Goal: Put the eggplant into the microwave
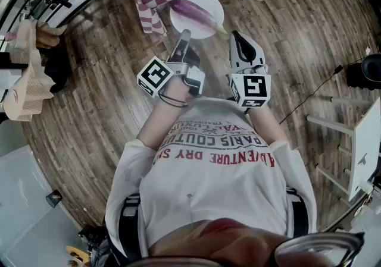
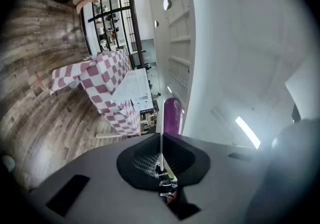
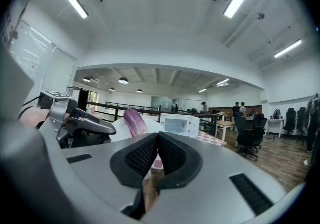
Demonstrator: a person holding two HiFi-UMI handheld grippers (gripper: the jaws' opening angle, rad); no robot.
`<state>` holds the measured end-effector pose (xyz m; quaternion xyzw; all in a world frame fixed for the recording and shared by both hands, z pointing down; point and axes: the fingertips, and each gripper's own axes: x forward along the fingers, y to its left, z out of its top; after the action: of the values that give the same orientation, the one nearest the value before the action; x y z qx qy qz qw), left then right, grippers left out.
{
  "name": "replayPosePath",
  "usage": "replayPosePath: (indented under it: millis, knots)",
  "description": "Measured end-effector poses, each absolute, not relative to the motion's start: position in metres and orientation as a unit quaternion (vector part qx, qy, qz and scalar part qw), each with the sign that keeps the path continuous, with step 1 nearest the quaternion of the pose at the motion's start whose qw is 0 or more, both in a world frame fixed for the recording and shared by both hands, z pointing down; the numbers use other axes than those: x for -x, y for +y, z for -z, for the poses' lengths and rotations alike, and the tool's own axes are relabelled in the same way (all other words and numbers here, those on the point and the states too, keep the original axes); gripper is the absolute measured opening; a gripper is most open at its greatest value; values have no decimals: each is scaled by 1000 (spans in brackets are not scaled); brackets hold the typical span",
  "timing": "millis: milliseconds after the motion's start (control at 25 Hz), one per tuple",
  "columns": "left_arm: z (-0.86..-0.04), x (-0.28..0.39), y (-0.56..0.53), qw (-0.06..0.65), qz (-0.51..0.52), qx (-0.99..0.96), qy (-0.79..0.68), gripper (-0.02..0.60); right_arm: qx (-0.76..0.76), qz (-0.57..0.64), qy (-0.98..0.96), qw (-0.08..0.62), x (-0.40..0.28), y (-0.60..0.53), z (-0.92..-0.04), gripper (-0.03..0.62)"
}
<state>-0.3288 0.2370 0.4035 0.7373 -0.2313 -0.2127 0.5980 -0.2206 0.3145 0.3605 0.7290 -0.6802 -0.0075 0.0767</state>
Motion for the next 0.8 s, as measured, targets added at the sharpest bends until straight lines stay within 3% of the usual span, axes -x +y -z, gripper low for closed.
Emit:
replayPosePath:
  millis: [800]
  knots:
    - [-420, 294, 217, 624, 207, -722, -217, 34, -759, -16, -648, 61, 179, 302, -375, 26]
